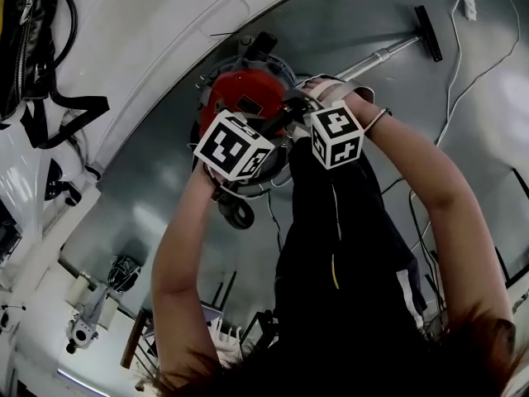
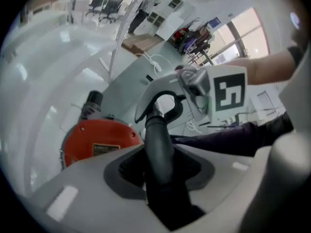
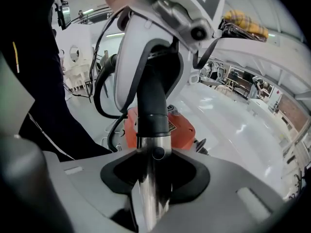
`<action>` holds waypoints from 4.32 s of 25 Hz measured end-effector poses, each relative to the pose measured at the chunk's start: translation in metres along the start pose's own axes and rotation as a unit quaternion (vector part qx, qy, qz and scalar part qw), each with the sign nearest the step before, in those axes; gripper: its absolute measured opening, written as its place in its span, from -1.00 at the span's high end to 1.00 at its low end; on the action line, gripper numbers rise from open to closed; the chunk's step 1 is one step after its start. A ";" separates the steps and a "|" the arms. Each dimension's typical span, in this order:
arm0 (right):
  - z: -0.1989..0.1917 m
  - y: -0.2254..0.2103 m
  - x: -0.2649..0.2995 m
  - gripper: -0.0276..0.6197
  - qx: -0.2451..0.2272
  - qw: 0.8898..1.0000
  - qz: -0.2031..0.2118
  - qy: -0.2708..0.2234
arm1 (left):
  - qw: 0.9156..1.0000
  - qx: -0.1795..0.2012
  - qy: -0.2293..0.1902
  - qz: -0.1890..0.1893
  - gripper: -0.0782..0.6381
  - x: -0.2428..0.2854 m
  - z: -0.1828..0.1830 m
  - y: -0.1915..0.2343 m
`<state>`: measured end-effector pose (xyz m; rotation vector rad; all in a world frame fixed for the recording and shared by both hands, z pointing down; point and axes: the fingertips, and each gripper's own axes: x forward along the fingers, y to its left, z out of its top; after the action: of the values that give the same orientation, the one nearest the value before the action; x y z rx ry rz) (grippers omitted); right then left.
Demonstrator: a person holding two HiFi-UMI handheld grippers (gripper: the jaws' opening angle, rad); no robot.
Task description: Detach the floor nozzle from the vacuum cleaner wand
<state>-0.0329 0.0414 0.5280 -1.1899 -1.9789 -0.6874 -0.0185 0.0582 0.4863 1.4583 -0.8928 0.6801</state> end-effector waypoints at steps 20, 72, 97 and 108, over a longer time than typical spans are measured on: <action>0.001 0.010 -0.014 0.48 -0.034 0.998 -0.043 -0.021 | 0.999 -0.046 0.002 0.028 0.46 0.008 -0.001 -0.018; 0.045 0.001 -0.019 0.50 -0.075 0.994 -0.047 -0.063 | 0.994 -0.036 0.057 0.084 0.57 -0.027 -0.041 -0.022; 0.054 0.009 -0.022 0.54 -0.102 0.991 -0.049 -0.075 | 0.991 -0.106 0.064 -0.054 0.64 -0.034 -0.059 -0.054; 0.042 0.012 -0.015 0.54 -0.063 0.997 0.035 -0.026 | 0.992 -0.006 0.088 0.091 0.65 -0.040 -0.059 -0.038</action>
<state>-0.0298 0.0700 0.4924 -1.3583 -1.9505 -0.7605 -0.0014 0.1205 0.4379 1.2927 -0.8977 0.9231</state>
